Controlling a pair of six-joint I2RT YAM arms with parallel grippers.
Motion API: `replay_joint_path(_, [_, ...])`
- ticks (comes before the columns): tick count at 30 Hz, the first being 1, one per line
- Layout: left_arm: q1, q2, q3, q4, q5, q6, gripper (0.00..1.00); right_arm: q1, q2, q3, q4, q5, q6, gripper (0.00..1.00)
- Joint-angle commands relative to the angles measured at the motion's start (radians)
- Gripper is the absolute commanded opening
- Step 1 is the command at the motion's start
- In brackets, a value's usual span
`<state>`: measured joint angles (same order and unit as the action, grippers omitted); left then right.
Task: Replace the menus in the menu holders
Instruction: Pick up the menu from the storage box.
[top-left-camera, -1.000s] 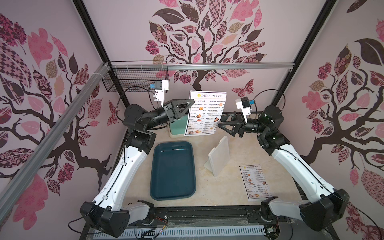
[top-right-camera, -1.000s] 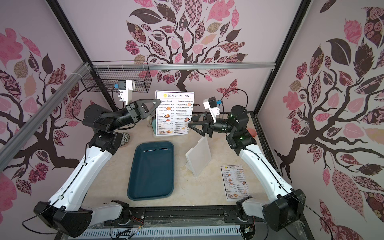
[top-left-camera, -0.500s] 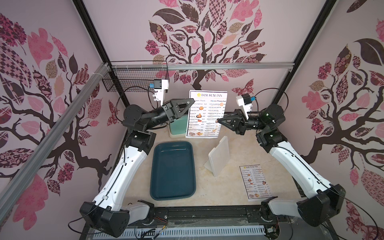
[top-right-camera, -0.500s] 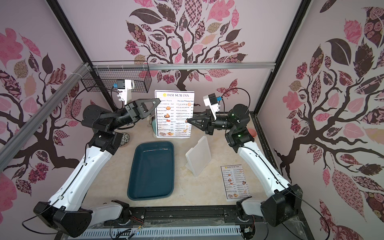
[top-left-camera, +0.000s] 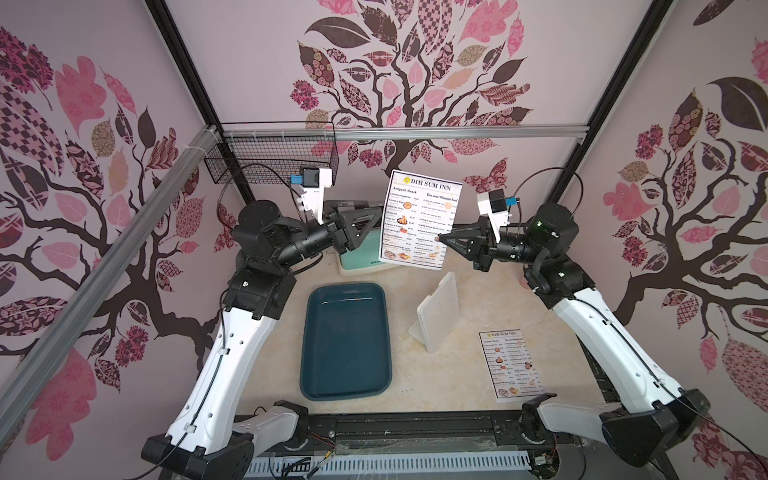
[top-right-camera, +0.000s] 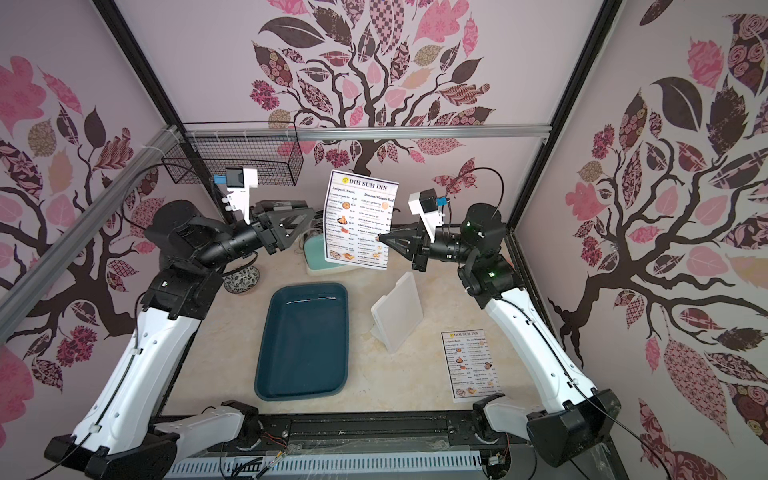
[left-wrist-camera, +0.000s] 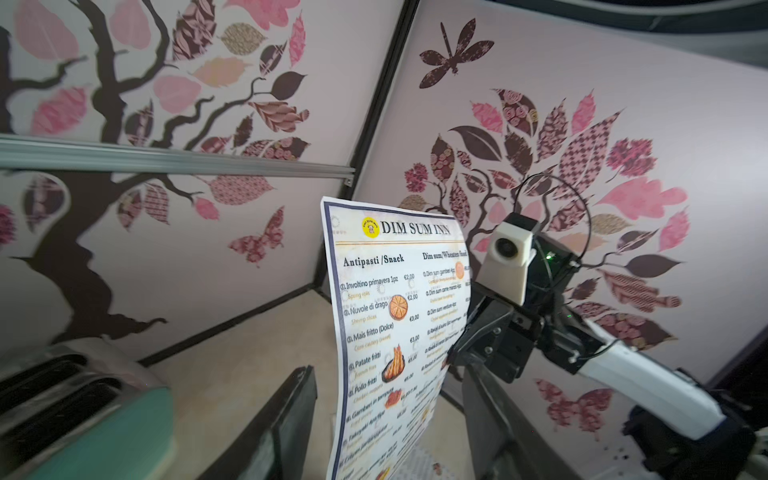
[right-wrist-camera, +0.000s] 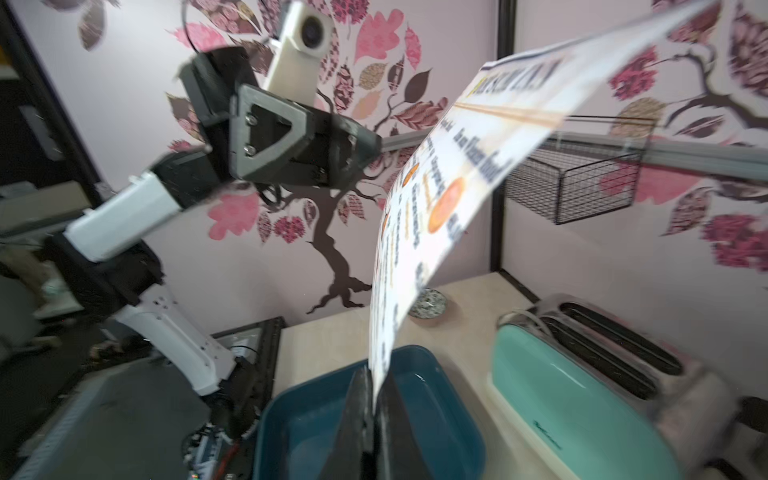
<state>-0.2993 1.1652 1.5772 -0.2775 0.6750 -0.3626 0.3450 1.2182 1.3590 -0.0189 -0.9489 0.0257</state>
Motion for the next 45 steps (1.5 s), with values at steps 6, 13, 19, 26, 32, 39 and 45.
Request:
replay_joint_path(6, [-0.05,0.052,0.219,-0.463,-0.071,0.599,0.63,0.065,-0.013,0.125,-0.599,0.403,-0.671,0.0])
replay_joint_path(13, [-0.098,0.128,0.301,-0.642,0.028,0.748,0.68,0.166,-0.017,0.183,-0.749,0.414,-0.833,0.0])
replay_joint_path(19, [-0.129,0.146,0.288,-0.655,-0.013,0.726,0.72,0.178,-0.031,0.236,-0.821,0.324,-0.861,0.0])
replay_joint_path(26, [-0.12,0.136,0.3,-0.718,0.064,0.681,0.75,0.178,-0.055,0.251,-0.873,0.315,-0.89,0.0])
replay_joint_path(32, [-0.119,0.126,0.27,-0.757,0.216,0.597,0.74,0.178,-0.019,0.308,-0.868,0.251,-0.819,0.0])
replay_joint_path(39, [-0.116,0.132,0.288,-0.828,0.207,0.642,0.48,0.178,0.048,0.392,-0.952,0.209,-0.812,0.0])
replay_joint_path(45, [-0.118,0.137,0.291,-0.86,0.187,0.681,0.37,0.178,0.081,0.419,-0.969,0.184,-0.8,0.0])
